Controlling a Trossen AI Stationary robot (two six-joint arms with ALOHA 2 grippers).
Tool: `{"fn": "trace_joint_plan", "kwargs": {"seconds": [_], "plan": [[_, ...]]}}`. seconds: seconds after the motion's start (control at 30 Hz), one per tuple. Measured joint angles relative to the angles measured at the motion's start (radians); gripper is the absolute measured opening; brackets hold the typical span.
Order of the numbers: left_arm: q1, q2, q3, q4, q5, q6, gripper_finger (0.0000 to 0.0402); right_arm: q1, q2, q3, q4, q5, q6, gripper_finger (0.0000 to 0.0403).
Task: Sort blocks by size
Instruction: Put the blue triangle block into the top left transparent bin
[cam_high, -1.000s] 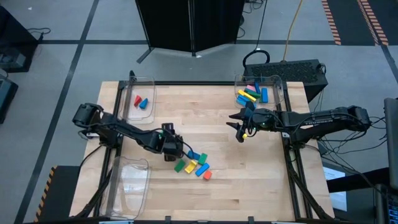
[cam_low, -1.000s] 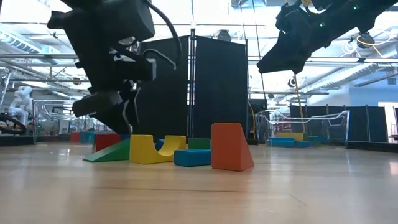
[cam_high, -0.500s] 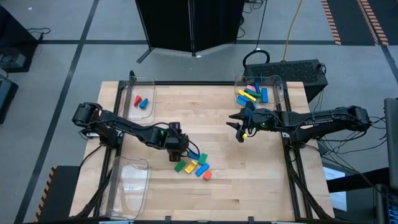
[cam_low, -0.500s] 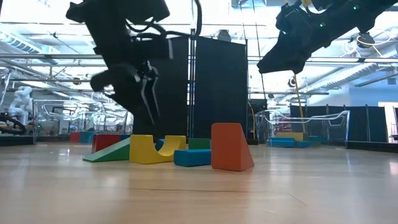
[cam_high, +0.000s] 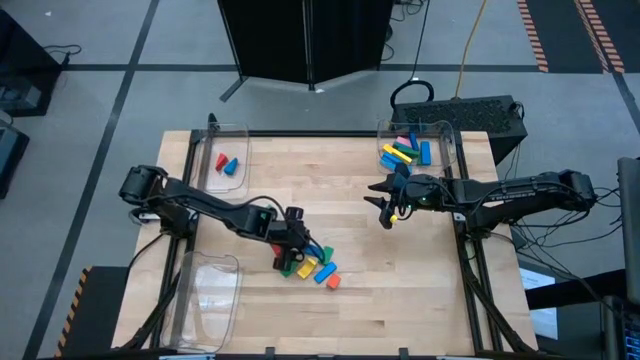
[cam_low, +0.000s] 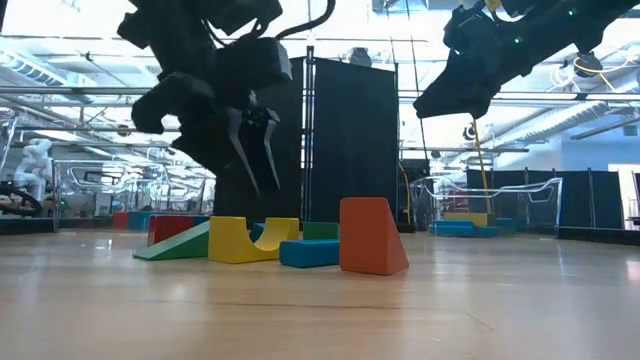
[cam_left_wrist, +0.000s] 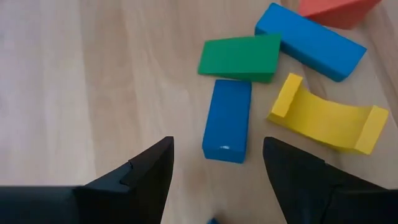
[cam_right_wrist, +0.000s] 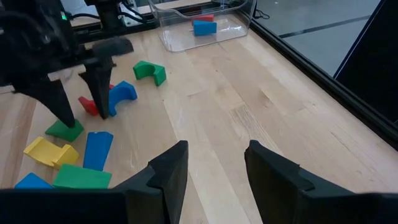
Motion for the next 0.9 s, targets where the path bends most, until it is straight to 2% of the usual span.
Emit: {"fn": "trace_joint_plan", "kwargs": {"seconds": [0.3,0.73,0.9], "plan": [[0.028,0.102,0.0,0.061,0.02,0.001,0.0248,0.0,0.0,0.0,0.001,0.0,0.0,0.0153],[0.054,0.122,0.0,0.1,0.104,-0.001,0.0248,0.0,0.0,0.0,-0.001,0.0,0.0,0.0153],[0.055,0.17,0.001,0.122,0.129,-0.002,0.0248,0.0,0.0,0.0,-0.002,0.0,0.0,0.0153]]}}
